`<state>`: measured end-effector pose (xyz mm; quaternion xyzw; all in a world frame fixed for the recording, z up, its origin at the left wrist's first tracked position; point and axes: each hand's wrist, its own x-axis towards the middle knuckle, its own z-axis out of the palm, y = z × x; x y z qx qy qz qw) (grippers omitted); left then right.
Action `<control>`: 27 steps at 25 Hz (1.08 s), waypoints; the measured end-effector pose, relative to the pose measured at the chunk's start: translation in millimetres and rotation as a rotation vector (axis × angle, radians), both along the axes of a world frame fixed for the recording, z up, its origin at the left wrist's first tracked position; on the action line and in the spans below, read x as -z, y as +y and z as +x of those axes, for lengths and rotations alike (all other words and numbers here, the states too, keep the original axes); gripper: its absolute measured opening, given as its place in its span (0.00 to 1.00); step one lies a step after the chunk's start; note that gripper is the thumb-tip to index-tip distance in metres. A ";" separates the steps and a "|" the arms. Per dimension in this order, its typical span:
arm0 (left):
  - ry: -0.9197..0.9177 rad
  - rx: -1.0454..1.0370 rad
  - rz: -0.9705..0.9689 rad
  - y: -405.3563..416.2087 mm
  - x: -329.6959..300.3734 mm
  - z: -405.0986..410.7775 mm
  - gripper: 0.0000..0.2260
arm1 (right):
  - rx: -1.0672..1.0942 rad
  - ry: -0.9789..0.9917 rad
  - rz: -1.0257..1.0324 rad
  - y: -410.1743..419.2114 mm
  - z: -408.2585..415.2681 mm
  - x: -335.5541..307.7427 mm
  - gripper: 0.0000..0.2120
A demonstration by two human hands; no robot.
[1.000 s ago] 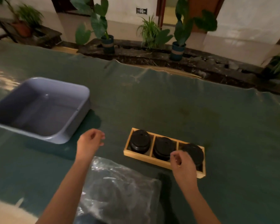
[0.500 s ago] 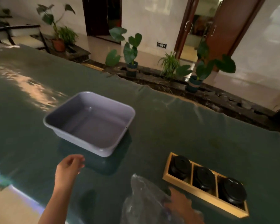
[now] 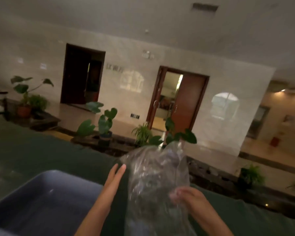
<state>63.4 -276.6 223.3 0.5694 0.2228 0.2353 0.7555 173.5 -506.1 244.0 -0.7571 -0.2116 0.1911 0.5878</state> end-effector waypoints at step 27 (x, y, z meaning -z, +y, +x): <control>-0.352 0.613 0.549 -32.8 -180.5 46.8 0.17 | 0.007 -0.400 0.172 -101.2 -8.6 -159.9 0.11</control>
